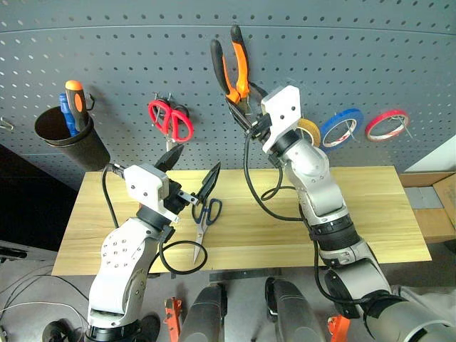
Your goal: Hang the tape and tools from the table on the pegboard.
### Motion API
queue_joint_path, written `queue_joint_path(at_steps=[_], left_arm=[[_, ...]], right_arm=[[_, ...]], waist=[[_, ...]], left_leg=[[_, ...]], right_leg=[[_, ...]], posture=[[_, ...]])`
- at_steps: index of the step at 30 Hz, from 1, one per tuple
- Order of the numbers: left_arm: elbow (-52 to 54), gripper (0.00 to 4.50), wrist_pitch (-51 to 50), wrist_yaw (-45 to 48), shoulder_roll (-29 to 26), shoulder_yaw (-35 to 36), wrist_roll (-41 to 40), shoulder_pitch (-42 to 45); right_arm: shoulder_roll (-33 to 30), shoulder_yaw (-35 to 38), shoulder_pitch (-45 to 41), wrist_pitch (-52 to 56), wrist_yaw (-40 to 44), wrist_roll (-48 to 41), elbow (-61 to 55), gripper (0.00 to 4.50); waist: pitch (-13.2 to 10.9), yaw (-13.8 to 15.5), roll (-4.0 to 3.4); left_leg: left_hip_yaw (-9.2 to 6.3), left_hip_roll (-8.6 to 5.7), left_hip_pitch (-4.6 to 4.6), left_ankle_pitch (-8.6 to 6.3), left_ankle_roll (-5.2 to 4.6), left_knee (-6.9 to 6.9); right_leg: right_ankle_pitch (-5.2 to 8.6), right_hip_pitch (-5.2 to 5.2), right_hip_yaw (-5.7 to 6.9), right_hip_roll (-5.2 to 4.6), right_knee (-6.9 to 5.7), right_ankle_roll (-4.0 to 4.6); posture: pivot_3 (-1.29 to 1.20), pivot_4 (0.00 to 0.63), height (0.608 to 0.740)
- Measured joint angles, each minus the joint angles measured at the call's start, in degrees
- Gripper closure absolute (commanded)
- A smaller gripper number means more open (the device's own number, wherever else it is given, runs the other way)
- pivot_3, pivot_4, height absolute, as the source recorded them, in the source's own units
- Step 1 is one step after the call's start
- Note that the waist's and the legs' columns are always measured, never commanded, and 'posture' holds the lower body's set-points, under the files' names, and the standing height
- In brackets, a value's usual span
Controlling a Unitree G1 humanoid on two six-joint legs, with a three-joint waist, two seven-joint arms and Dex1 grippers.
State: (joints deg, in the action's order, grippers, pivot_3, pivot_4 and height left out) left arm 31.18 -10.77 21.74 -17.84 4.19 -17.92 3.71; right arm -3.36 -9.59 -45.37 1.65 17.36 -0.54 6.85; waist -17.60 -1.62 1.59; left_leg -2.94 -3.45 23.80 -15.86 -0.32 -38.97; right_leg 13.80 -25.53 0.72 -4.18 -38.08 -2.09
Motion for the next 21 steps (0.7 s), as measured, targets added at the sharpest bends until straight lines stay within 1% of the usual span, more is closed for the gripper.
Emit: queue_joint_path(at_steps=[6,8,10,14,21], left_arm=[[0.0,0.0,0.0,0.0,0.0,0.0,0.2,-0.2],[0.0,0.0,0.0,0.0,0.0,0.1,0.3,-0.2],[-0.1,0.0,0.0,0.0,0.0,0.1,0.3,-0.2],[-0.4,0.0,0.0,0.0,0.0,0.1,0.3,-0.1],[-1.6,0.0,0.0,0.1,0.0,0.3,0.4,-0.2]], right_arm=[[0.2,-0.6,0.4,0.3,-0.7,1.6,0.5,2.73],[0.4,-0.6,0.4,0.5,-0.8,1.6,0.4,2.02],[0.9,-0.5,0.9,1.3,-1.2,1.6,0.4,1.44],[1.2,-0.4,1.6,3.1,-1.1,1.4,0.2,0.03],[0.6,-0.3,2.5,6.8,0.1,0.3,-4.6,0.01]], waist=[[0.0,0.0,0.01],[0.0,0.0,0.01],[0.0,0.0,0.01],[0.0,0.0,0.01],[0.0,0.0,0.01]], left_leg=[[-0.01,0.0,0.0,0.0,0.0,0.0],[-0.01,0.0,0.0,0.0,0.0,0.0],[-0.01,0.01,-0.01,0.0,0.0,0.0],[0.01,0.0,-0.01,0.02,0.02,-0.03],[-0.02,0.01,-0.01,0.04,0.06,-0.03]], right_leg=[[0.0,0.0,-0.01,0.0,0.0,0.0],[0.0,0.0,0.0,0.0,0.0,0.0],[0.0,0.0,0.0,0.0,0.0,0.0],[-0.02,0.0,-0.02,0.0,-0.02,0.04],[-0.04,0.0,0.0,0.01,-0.05,0.06]], posture=[[0.04,0.267,0.74],[0.04,0.266,0.74],[0.04,0.268,0.74],[0.03,0.269,0.74],[0.03,0.266,0.74]])
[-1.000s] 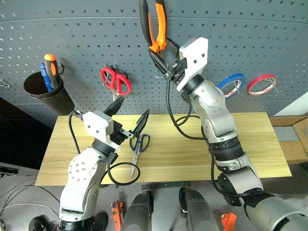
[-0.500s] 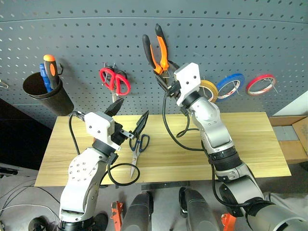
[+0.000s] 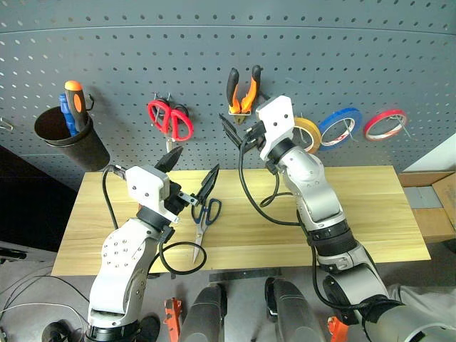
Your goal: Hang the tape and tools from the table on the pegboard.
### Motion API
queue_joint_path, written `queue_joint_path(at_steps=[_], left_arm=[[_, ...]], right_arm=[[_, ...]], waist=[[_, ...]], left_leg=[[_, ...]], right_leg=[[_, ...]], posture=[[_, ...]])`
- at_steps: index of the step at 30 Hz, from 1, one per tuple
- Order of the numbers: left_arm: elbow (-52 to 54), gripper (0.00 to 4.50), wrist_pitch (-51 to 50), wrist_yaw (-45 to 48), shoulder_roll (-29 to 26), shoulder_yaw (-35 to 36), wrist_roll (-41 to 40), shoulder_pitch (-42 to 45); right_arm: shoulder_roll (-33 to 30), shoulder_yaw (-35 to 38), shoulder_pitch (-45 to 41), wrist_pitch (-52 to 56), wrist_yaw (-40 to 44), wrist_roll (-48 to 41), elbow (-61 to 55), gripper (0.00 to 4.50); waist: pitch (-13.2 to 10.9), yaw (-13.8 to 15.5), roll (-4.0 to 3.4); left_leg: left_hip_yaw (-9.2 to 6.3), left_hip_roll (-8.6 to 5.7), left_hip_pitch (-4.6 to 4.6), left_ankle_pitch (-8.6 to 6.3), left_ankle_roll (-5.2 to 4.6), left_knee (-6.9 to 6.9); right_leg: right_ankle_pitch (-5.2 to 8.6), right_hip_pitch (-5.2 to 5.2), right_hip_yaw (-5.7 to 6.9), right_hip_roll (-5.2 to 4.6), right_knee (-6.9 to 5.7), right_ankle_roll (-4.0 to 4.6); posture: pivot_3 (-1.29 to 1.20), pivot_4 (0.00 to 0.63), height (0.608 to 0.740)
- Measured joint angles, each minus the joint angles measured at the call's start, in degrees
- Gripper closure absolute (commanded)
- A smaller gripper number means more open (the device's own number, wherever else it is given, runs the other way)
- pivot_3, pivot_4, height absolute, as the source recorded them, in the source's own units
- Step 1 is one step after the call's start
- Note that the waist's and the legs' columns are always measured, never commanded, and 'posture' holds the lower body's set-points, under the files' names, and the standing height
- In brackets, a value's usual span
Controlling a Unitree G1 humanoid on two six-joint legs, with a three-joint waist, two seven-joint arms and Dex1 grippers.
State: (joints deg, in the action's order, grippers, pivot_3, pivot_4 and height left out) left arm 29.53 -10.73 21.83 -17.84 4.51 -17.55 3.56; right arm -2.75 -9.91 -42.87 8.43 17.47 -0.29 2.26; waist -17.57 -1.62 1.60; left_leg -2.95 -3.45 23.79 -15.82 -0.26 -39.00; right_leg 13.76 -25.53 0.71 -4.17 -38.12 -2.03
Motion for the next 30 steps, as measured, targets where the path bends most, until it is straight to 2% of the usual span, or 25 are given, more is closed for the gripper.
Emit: queue_joint_path(at_steps=[4,11,13,15,18,20,23,27,30], left_arm=[[-1.1,0.0,0.0,-0.1,-0.1,0.6,0.0,-0.8],[-3.6,0.0,-5.0,0.2,-1.4,4.2,-2.9,-5.7],[-4.2,0.0,-6.0,0.2,-1.5,4.5,-2.9,-6.6],[-4.5,0.0,-10.1,-0.2,-2.0,4.0,-2.9,-7.2],[-4.9,0.0,-21.4,-2.5,-7.8,-1.6,1.7,-7.4],[-5.1,0.0,-27.9,-4.4,-8.3,-4.4,4.1,-7.2],[-4.9,0.0,-34.4,-7.6,-6.1,-4.8,4.3,-5.1],[-3.3,0.0,-43.7,-10.1,-4.5,-5.9,4.4,-4.2],[-3.1,0.0,-48.9,-11.8,-2.8,-6.5,4.4,-3.5]], right_arm=[[-3.0,-0.1,5.0,5.3,4.5,-3.9,-6.6,0.01],[-18.5,-0.2,16.0,27.5,18.6,-17.1,-24.1,0.01],[-21.2,0.0,17.9,31.4,21.0,-20.0,-26.3,0.01],[-25.2,-0.8,20.5,35.6,24.7,-23.7,-29.0,0.01],[-30.1,-4.5,24.4,38.8,28.9,-25.8,-31.2,0.01],[-30.2,-7.1,26.0,38.8,29.2,-25.4,-31.1,0.01],[-29.7,-9.9,26.3,36.4,28.0,-22.1,-29.3,0.01],[-24.5,-9.7,26.7,28.4,24.2,-18.3,-25.5,0.01],[-22.9,-9.3,27.3,23.9,23.2,-16.4,-23.8,0.01]], waist=[[0.1,0.1,0.04],[0.1,0.0,0.06],[0.1,-0.1,0.1],[0.2,0.0,0.12],[0.2,0.0,0.18],[0.2,-0.1,0.19],[0.3,0.0,0.33],[0.4,-0.1,0.42],[0.5,0.1,0.44]], left_leg=[[-0.02,0.0,0.0,0.0,0.0,0.01],[-0.05,0.03,-0.04,-0.02,-0.05,-0.02],[-0.06,0.03,-0.11,-0.02,-0.06,-0.02],[-0.07,0.03,-0.17,-0.13,-0.25,-0.02],[-0.08,0.02,-0.25,-0.15,-0.31,-0.01],[-0.05,0.0,-0.27,-0.15,-0.3,-0.02],[-0.1,0.01,-0.29,-0.1,-0.23,-0.04],[-0.08,0.01,-0.37,0.03,0.0,-0.03],[-0.11,0.02,-0.37,0.04,0.03,-0.03]], right_leg=[[0.0,0.03,0.0,0.0,0.03,0.0],[-0.01,0.1,-0.02,0.0,0.02,0.02],[-0.01,0.17,-0.01,0.0,0.02,0.02],[-0.01,0.24,0.01,0.0,0.02,0.02],[-0.01,0.33,0.01,0.04,0.01,0.01],[-0.04,0.32,-0.03,0.04,0.0,-0.02],[-0.12,0.32,0.01,0.04,-0.02,0.03],[-0.13,0.34,-0.04,0.05,-0.08,0.03],[-0.13,0.34,-0.01,0.05,-0.08,0.03]], posture=[[0.03,0.266,0.74],[-0.01,0.274,0.74],[0.0,0.273,0.74],[-0.01,0.272,0.74],[-0.01,0.269,0.74],[0.0,0.27,0.74],[-0.01,0.269,0.74],[-0.01,0.271,0.74],[-0.01,0.27,0.74]])
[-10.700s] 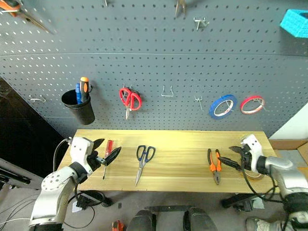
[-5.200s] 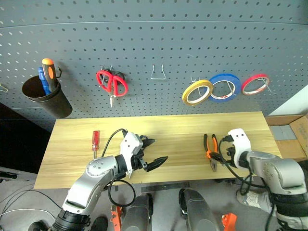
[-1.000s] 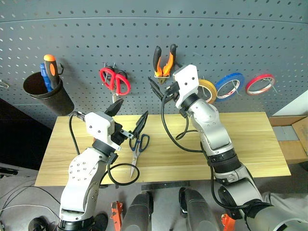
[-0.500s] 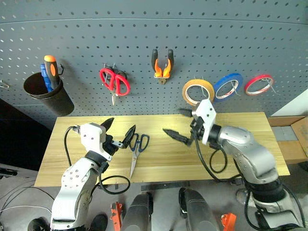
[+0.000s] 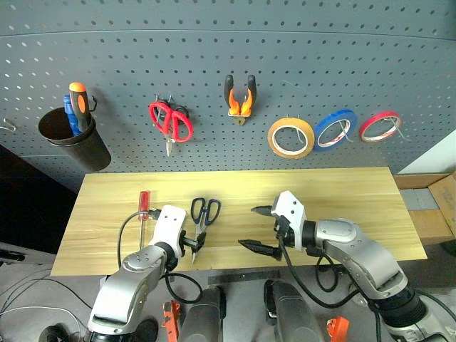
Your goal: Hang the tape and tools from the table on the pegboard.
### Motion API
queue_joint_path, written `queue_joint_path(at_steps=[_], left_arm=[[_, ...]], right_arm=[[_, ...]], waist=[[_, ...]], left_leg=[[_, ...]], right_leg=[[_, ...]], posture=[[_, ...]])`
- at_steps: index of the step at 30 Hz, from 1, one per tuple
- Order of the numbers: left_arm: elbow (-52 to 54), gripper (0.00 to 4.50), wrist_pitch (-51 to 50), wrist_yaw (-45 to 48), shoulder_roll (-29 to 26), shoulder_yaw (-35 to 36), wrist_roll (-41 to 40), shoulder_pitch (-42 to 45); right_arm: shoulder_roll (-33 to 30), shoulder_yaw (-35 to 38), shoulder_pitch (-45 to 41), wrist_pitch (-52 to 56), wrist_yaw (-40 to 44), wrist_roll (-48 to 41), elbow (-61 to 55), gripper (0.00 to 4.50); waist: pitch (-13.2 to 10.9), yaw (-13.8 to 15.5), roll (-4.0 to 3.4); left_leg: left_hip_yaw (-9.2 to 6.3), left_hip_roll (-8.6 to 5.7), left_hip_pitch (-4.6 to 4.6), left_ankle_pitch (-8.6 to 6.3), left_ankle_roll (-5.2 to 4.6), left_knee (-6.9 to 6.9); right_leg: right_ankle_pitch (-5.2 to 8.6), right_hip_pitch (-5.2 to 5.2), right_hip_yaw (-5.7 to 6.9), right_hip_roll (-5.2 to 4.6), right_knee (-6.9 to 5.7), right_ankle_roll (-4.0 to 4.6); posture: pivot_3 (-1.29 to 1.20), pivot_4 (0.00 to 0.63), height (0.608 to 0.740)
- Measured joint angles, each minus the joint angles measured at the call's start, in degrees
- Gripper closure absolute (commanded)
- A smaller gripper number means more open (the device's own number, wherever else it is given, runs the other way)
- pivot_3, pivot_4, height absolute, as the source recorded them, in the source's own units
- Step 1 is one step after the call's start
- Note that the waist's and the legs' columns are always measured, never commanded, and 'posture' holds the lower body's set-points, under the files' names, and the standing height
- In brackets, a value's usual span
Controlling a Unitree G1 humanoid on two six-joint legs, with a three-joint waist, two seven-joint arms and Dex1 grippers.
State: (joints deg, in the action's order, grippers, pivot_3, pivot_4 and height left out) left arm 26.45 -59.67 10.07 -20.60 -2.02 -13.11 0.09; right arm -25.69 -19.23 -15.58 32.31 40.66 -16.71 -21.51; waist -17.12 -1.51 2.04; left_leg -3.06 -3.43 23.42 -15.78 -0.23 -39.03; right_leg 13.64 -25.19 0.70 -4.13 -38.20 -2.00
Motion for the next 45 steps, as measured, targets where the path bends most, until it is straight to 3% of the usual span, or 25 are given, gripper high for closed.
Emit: queue_joint_path(at_steps=[9,20,26,31,38,39,42,45], left_arm=[[-5.0,0.0,-3.3,-3.4,5.9,-2.7,1.6,4.7],[-18.3,0.0,-2.0,-3.0,6.8,-3.6,3.9,14.0],[-20.4,0.0,-2.4,-2.1,6.9,-3.7,4.3,15.7],[-20.4,1.22,-4.8,-3.0,7.4,-3.1,4.4,16.2],[-18.3,3.63,-7.3,-3.3,7.1,-1.9,4.5,14.8],[-17.6,3.85,-7.5,-3.2,7.1,-1.6,4.5,14.4],[-15.9,3.87,-6.4,-2.3,6.6,-0.9,4.1,13.3],[-12.1,4.09,0.6,-0.1,4.9,-1.0,4.1,12.0]], right_arm=[[2.1,0.1,0.8,-2.9,-1.0,2.0,1.8,0.01],[3.1,2.4,1.9,-8.2,-2.3,3.9,2.8,0.01],[3.1,2.4,2.2,-8.3,-2.5,4.7,3.0,0.01],[3.1,2.5,2.1,-8.3,-3.3,5.4,4.0,0.0],[3.2,2.9,1.5,-8.4,-3.3,6.3,5.0,0.0],[3.2,2.9,1.4,-8.4,-3.3,6.4,5.1,0.0],[3.3,3.0,1.1,-8.7,-3.3,6.5,5.9,0.0],[4.2,4.4,0.4,-8.6,-3.4,6.2,6.5,0.0]], waist=[[0.1,0.1,0.01],[0.1,0.0,0.03],[0.1,-0.1,0.03],[0.1,-0.2,0.03],[0.1,-0.2,0.03],[0.1,-0.2,0.03],[0.1,-0.2,0.03],[0.1,-0.1,0.04]], left_leg=[[-0.01,0.01,-0.01,0.03,0.06,0.0],[0.04,-0.01,-0.14,0.06,0.09,-0.02],[0.07,-0.01,-0.32,0.05,0.07,-0.02],[0.06,0.0,-0.43,0.05,0.06,-0.01],[0.06,0.0,-0.45,0.06,0.08,-0.01],[0.06,0.0,-0.45,0.06,0.08,-0.01],[0.06,0.0,-0.45,0.07,0.1,-0.01],[0.05,0.02,-0.43,0.12,0.18,0.0]], right_leg=[[-0.05,0.0,0.0,0.01,-0.07,0.04],[-0.05,-0.03,-0.05,0.0,-0.35,0.04],[-0.05,0.11,-0.09,0.0,-0.42,0.04],[-0.05,0.19,-0.09,0.0,-0.48,0.04],[-0.04,0.19,-0.09,0.0,-0.5,0.04],[-0.04,0.2,-0.1,0.0,-0.5,0.04],[-0.04,0.19,-0.1,0.0,-0.5,0.04],[-0.04,0.17,-0.1,0.0,-0.48,0.04]], posture=[[-0.02,0.274,0.74],[-0.04,0.288,0.74],[-0.05,0.292,0.74],[-0.05,0.293,0.74],[-0.04,0.286,0.74],[-0.04,0.285,0.74],[-0.03,0.282,0.74],[-0.03,0.28,0.74]])
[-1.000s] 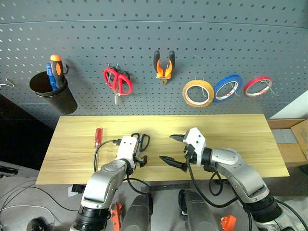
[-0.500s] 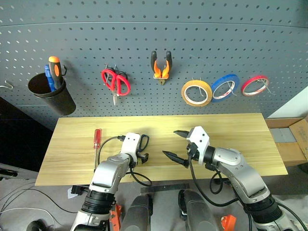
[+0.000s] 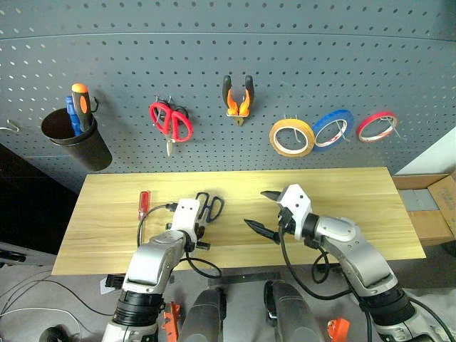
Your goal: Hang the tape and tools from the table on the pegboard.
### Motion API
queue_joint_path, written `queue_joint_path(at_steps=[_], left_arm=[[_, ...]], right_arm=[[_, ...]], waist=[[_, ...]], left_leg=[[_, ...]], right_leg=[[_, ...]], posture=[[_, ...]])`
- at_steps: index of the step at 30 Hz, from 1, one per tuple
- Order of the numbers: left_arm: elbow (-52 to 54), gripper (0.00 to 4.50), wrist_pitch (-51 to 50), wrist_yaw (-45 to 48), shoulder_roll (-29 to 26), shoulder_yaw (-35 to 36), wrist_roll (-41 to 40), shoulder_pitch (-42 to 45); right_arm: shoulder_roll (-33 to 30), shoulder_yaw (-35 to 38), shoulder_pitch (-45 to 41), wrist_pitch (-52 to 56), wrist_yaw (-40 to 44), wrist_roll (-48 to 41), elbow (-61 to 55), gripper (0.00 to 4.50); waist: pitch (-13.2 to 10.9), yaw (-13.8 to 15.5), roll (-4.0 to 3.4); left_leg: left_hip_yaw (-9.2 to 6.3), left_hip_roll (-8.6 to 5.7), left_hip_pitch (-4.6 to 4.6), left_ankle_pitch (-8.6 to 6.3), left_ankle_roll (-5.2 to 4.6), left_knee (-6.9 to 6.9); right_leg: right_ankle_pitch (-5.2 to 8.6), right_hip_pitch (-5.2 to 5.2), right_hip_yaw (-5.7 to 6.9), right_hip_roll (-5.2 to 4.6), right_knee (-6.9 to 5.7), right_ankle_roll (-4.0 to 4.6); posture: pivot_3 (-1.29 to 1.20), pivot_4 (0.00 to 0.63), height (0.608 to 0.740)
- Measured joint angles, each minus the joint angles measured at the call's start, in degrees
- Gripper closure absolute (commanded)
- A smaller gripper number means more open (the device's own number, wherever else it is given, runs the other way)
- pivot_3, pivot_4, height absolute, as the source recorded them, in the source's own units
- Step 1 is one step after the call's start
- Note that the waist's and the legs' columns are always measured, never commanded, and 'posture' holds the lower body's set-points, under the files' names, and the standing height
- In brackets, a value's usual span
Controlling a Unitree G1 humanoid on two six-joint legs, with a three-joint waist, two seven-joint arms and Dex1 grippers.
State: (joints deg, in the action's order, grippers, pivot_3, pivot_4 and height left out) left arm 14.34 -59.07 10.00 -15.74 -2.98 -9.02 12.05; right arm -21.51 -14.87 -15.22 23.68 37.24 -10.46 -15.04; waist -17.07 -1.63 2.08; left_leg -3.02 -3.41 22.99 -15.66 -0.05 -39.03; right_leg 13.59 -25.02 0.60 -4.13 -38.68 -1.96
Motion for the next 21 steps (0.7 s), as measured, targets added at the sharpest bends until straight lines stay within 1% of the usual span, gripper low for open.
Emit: queue_joint_path(at_steps=[4,9,11,13,16,21], left_arm=[[7.2,4.09,11.0,3.2,-3.0,-0.1,0.3,-3.1],[13.5,4.09,23.5,6.2,-1.7,1.4,-1.5,-10.0],[15.8,4.09,29.2,7.2,-0.9,2.1,-2.0,-13.0],[17.9,4.09,35.2,7.8,-1.3,2.2,-1.0,-15.5],[20.6,4.09,39.8,6.4,-1.7,2.2,2.2,-15.9],[24.4,4.09,42.9,2.1,-0.2,4.3,5.2,-15.4]], right_arm=[[1.3,2.5,-1.7,0.9,0.7,-3.7,-0.1,0.0],[1.5,7.4,-3.4,6.7,4.5,-15.0,-4.1,0.0],[0.9,8.9,-4.6,8.7,5.4,-18.2,-6.1,0.0],[-0.5,9.3,-6.5,9.9,6.1,-19.9,-6.4,0.0],[-1.1,9.3,-9.4,10.6,6.6,-20.3,-6.5,0.0],[-0.7,9.4,-13.3,10.4,6.7,-21.9,-6.7,0.0]], waist=[[0.0,-0.1,-0.01],[0.0,0.2,-0.01],[0.0,0.2,-0.01],[0.0,0.2,-0.02],[0.0,0.4,-0.02],[0.0,0.6,-0.01]], left_leg=[[0.01,0.01,0.0,0.01,0.04,0.09],[-0.03,0.05,0.09,-0.09,-0.15,0.13],[-0.02,0.05,0.09,-0.12,-0.2,0.13],[-0.03,0.06,0.09,-0.12,-0.22,0.15],[-0.04,0.08,0.09,-0.08,-0.29,0.16],[-0.06,0.08,0.09,-0.08,-0.28,0.17]], right_leg=[[0.0,0.01,-0.03,-0.01,0.11,0.0],[0.0,-0.01,0.02,-0.01,0.26,0.01],[-0.02,0.03,0.01,-0.02,0.33,0.05],[-0.08,0.05,0.04,-0.01,0.44,0.14],[-0.14,0.15,0.1,0.0,0.59,0.18],[-0.15,0.2,0.15,0.03,0.66,0.14]], posture=[[-0.01,0.278,0.74],[0.0,0.276,0.74],[0.0,0.272,0.74],[0.01,0.275,0.74],[0.02,0.266,0.74],[0.03,0.268,0.74]])
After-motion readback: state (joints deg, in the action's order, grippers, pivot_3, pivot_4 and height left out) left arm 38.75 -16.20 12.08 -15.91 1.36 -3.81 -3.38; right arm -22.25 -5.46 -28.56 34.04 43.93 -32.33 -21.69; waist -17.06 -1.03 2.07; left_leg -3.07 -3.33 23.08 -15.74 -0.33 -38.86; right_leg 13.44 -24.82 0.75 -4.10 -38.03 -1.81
